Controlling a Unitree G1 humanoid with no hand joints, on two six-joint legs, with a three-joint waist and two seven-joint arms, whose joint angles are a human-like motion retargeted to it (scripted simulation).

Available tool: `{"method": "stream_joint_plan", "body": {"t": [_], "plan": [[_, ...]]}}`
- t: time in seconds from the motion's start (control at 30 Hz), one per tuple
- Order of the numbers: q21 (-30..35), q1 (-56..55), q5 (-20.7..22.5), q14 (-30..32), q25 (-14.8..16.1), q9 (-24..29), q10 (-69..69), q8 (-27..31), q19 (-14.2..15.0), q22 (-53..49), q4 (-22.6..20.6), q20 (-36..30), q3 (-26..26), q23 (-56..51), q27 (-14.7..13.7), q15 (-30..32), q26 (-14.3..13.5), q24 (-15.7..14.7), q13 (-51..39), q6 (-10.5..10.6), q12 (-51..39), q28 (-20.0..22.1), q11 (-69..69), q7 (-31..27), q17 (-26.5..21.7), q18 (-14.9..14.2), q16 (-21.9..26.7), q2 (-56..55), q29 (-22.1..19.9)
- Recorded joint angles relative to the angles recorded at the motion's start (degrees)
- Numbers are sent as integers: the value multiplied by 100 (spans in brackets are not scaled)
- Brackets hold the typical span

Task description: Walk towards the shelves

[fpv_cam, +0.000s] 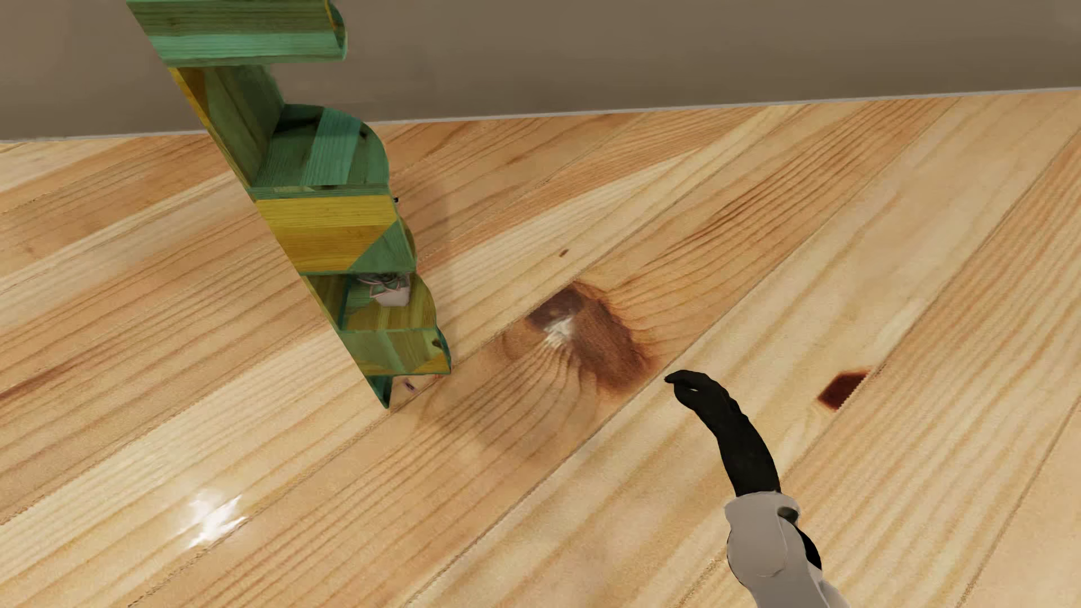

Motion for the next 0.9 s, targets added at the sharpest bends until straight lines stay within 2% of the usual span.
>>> {"method": "stream_joint_plan", "body": {"t": [0.07, 0.17, 0.2, 0.33, 0.43, 0.5, 0.57, 0.67, 0.7, 0.77, 0.9], "plan": [[-366, 109, -156, 159, -115, -19, -323, -135, 69, 44, -197, 106, -19, 419, 427, 5, 49, -1, 260, -43, -342, 42, -5, -83, 134, -51, -88, 45, 27], [-740, 14, -380, 119, -286, -7, -224, -373, 177, -195, -422, 197, -47, 1430, 954, -9, -4, 126, 686, -109, -1215, 205, -30, -294, 344, 55, -138, 147, 198], [-791, -12, -447, 89, -377, 2, -176, -427, 212, -338, -487, 218, -46, 1800, 1051, -13, -56, 199, 850, -131, -1526, 229, -20, -348, 345, 84, -121, 167, 298], [-850, -13, -659, -13, -815, 35, -115, -450, 355, -1156, -668, 204, -82, 3096, 1828, -31, -387, 639, 1297, -209, -2546, 268, 89, -352, 363, 228, -234, 162, 887], [-960, -2, -775, -123, -1015, 77, -26, -270, 444, -1783, -731, 154, -177, 3506, 2133, -76, -601, 792, 1545, -258, -2887, 166, 266, -190, 376, 328, -239, 47, 1097], [-1053, 8, -851, -225, -1068, 108, 76, -41, 508, -1929, -746, 107, -244, 3484, 2133, -130, -631, 803, 1629, -288, -2972, 30, 488, 9, 393, 396, -197, -119, 1249], [-1218, 92, -886, -309, -1049, 121, 109, 239, 569, -1750, -753, 42, -285, 3299, 1981, -132, -531, 717, 1649, -313, -2959, -107, 623, 267, 442, 453, -156, -246, 1212], [-1375, 257, -859, -398, -1051, 107, 67, 661, 668, -860, -756, -111, -303, 2923, 1699, -74, -74, 539, 1504, -330, -2866, -395, 560, 680, 512, 535, -166, -313, 905], [-1323, 303, -841, -425, -1143, 99, 56, 785, 697, -476, -748, -160, -304, 2806, 1620, -36, 112, 480, 1420, -331, -2801, -464, 529, 816, 494, 554, -198, -335, 833], [-1254, 378, -790, -478, -1128, 81, 41, 1013, 750, 209, -717, -289, -300, 2638, 1611, 55, 387, 358, 1154, -329, -2585, -608, 477, 1063, 544, 581, -242, -385, 840], [-1003, 503, -717, -551, -1085, 48, 11, 1282, 802, 916, -672, -605, -231, 2466, 1342, 217, 384, 132, 911, -310, -2055, -592, 370, 1393, 482, 605, -267, -410, 939]]}}
